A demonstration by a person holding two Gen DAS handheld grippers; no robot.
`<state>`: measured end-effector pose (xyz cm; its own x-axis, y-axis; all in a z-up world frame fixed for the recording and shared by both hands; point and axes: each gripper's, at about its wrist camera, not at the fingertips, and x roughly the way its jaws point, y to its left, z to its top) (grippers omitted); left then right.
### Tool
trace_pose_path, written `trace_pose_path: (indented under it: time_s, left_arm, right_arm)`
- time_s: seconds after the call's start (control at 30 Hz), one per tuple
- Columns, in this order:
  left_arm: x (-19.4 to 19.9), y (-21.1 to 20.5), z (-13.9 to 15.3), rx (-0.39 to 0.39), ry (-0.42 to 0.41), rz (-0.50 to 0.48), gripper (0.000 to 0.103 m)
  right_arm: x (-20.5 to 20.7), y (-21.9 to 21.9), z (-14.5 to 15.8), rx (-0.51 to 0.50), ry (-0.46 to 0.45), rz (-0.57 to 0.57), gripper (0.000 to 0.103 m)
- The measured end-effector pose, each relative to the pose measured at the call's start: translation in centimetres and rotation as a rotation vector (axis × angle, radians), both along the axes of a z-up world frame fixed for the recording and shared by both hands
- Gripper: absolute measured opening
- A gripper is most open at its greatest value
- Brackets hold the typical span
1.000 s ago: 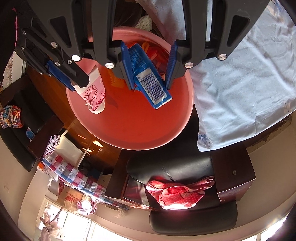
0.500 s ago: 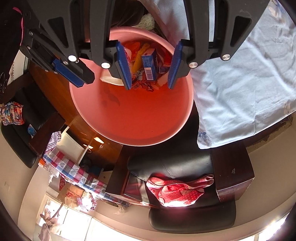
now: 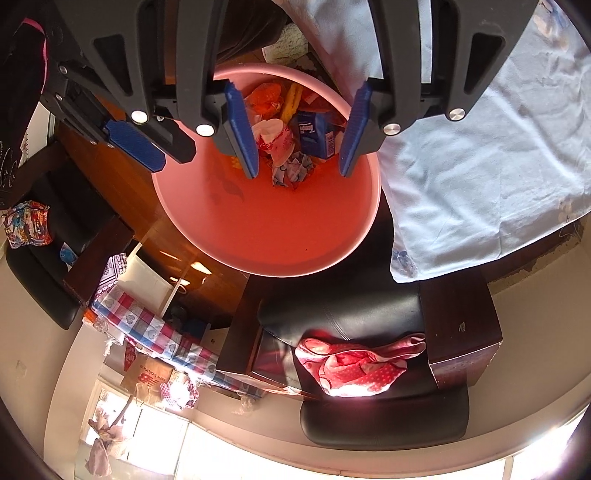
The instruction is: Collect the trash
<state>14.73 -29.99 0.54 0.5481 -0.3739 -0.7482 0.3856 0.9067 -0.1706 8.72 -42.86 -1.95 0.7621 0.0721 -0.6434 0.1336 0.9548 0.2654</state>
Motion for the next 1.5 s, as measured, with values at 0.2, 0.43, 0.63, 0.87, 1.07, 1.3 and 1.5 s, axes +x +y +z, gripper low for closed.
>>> trace_pose_path:
  time_s: [0.2, 0.43, 0.63, 0.87, 1.07, 1.3, 1.5]
  left_arm:
    - [-0.7, 0.3, 0.7, -0.014, -0.025, -0.008, 0.052]
    - [-1.5, 0.6, 1.4, -0.023, -0.043, -0.017, 0.052]
    - [-2.0, 1.2, 1.9, -0.043, -0.059, -0.007, 0.058]
    - [-3.1, 1.7, 2.5, -0.025, -0.107, 0.003, 0.061]
    - [-4.2, 2.3, 2.9, -0.027, -0.126, 0.000, 0.061]
    - [-5.8, 3.4, 3.5, -0.026, -0.159, 0.007, 0.061]
    - [-7.4, 4.6, 4.0, -0.025, -0.193, 0.017, 0.061]
  right_arm:
    - [-0.5, 0.3, 0.5, -0.010, -0.007, -0.001, 0.038]
    - [-0.8, 0.6, 0.8, -0.021, -0.009, -0.001, 0.044]
    - [-1.1, 0.9, 0.9, -0.033, -0.013, 0.001, 0.047]
    - [-1.6, 1.5, 1.4, -0.052, -0.021, 0.005, 0.047]
    - [-2.2, 2.3, 2.0, -0.081, -0.037, 0.011, 0.057]
    - [-3.0, 3.2, 2.8, -0.100, -0.053, 0.015, 0.060]
    - [-4.1, 4.1, 3.3, -0.127, -0.064, 0.008, 0.060]
